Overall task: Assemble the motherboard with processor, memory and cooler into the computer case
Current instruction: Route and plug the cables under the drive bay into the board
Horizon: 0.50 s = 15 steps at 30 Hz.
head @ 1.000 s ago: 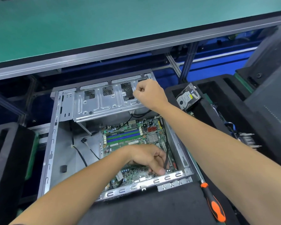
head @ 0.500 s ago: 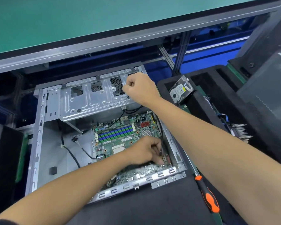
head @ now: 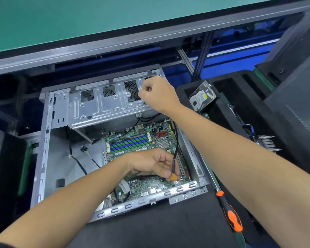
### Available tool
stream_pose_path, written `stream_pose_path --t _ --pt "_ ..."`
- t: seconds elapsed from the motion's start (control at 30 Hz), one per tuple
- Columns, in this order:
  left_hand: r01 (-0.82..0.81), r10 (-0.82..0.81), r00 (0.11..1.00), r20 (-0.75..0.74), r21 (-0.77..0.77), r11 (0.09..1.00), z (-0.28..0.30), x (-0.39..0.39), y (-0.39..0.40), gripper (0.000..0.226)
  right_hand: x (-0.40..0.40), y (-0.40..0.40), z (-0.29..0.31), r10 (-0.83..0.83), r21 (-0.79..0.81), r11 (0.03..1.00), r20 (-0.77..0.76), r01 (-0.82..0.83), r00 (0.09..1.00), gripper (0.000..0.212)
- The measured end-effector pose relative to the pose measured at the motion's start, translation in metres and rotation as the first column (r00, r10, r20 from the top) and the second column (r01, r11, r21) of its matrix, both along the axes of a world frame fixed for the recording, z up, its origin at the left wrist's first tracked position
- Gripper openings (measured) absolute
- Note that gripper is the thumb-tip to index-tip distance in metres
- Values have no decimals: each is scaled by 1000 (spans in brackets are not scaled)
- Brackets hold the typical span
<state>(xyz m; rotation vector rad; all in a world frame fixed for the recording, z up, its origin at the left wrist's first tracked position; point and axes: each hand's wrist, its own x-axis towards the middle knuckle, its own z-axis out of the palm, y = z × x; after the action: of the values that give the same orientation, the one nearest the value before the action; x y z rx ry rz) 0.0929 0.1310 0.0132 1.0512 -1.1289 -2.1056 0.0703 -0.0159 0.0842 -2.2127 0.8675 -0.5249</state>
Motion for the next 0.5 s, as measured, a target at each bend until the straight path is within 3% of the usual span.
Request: stream_pose_path --t 0.1,0.27,0.37,0.5 --pt "-89 110 969 223 -101 991 1 -11 -1 21 0 0 0 5 3 1000 0 -5 1000 19" --pt "-190 352 799 486 -353 916 -12 -48 -6 14 -1 1 1 9 4 1000 -1 -9 1000 21" --pt "-63 436 684 585 -549 834 -24 -56 -7 17 -2 0 1 9 -1 1000 -8 -9 1000 23" --pt "32 462 629 625 -615 788 -34 -59 -6 14 -2 0 0 5 -8 1000 -15 -5 1000 22"
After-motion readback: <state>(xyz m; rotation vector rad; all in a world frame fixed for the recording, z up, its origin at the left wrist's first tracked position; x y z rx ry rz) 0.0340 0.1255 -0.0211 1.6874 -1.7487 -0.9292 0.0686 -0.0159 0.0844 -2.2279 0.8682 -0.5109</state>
